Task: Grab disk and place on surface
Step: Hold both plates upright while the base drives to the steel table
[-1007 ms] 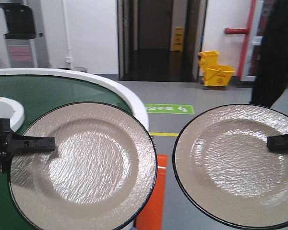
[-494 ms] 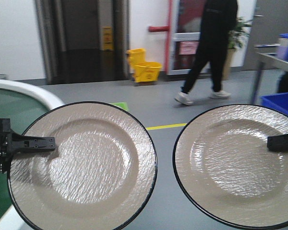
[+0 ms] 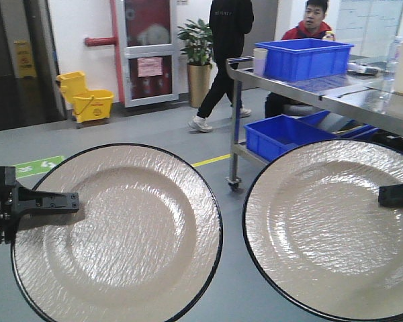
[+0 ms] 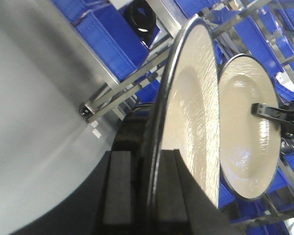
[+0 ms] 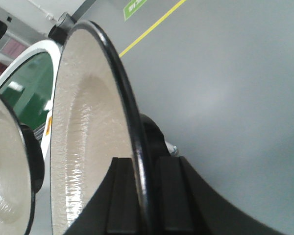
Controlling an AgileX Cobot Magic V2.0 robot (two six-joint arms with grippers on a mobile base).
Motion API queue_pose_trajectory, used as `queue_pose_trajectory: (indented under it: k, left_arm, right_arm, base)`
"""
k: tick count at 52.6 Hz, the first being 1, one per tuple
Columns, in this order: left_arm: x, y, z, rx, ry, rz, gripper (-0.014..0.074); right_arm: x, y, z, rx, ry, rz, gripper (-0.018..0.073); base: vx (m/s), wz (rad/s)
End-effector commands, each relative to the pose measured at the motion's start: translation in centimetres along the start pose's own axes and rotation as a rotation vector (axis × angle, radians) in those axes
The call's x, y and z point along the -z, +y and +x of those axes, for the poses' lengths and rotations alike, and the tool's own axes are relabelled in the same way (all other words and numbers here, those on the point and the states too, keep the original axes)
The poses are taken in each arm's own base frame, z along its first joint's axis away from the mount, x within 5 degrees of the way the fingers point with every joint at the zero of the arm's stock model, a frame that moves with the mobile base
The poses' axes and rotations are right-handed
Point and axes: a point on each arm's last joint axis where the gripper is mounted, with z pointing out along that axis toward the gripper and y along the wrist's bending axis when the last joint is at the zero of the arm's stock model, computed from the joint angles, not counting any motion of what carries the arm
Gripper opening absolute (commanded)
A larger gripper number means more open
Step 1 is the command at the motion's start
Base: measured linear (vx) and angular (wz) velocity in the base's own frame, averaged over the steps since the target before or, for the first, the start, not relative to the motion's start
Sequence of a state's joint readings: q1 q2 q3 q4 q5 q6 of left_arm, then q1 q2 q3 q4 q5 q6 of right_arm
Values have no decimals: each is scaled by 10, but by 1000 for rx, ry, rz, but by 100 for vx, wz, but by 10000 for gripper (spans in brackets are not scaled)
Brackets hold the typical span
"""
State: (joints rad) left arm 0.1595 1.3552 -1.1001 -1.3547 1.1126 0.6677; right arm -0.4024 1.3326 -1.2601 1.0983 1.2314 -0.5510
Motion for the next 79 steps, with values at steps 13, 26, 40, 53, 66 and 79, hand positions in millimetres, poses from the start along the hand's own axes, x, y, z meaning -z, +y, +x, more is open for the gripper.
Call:
queue_pose_trajectory:
  k: [13, 26, 40, 53, 66, 79]
  left_arm:
    - [10, -29, -10, 15, -94, 129, -5]
    - [10, -29, -10, 15, -96, 127, -5]
    - [10, -29, -10, 16, -97, 128, -5]
    - [9, -28, -11, 17, -99, 124, -5]
    - [9, -28, -11, 17, -99, 124, -5]
    - [9, -28, -11, 17, -99, 124, -5]
  right_arm:
    - [31, 58, 5, 94, -122, -134, -9]
    - [46, 80, 15, 160, -158, -137, -9]
    - [46, 81, 16, 162, -160, -138, -9]
    - [38, 68, 9, 125, -138, -135, -9]
    - [29, 53, 3, 82, -118, -132, -9]
    - [27, 50, 1, 72, -113, -131, -9]
  base:
    - [18, -22]
    - [21, -16]
    - [19, -15]
    - [15, -16]
    - [10, -15]
    - [6, -13]
